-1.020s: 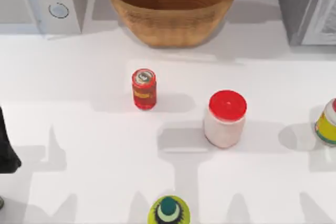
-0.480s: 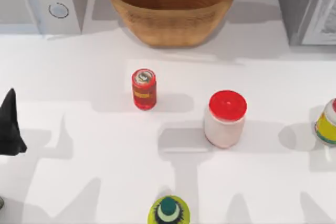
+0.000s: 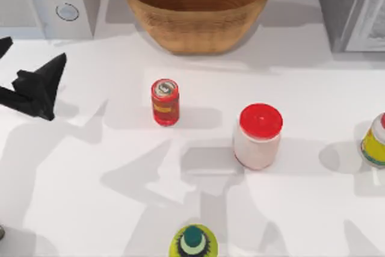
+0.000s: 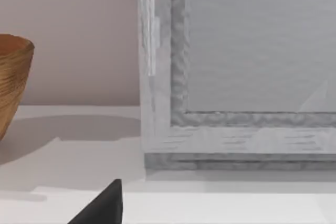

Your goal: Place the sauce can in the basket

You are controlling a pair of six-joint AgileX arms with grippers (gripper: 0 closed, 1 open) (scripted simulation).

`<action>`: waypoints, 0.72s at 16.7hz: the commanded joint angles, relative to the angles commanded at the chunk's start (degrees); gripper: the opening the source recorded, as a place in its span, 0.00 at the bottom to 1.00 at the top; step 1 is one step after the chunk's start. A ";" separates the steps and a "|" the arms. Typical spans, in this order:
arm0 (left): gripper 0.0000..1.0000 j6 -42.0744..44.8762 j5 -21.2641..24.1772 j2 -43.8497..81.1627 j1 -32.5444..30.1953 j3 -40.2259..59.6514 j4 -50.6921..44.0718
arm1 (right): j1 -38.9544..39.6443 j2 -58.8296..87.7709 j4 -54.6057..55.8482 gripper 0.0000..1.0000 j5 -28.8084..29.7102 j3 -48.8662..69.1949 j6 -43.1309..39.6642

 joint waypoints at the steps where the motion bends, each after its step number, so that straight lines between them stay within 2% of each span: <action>1: 1.00 0.26 3.48 6.01 -0.03 2.39 3.25 | 0.00 0.00 0.00 1.00 0.00 0.00 0.00; 8: 1.00 3.82 27.63 46.32 -1.95 19.56 26.39 | 0.00 0.00 0.00 1.00 0.00 0.00 0.00; 12: 1.00 6.53 39.13 64.92 -3.76 28.04 37.76 | 0.00 0.00 0.00 1.00 0.00 0.00 0.00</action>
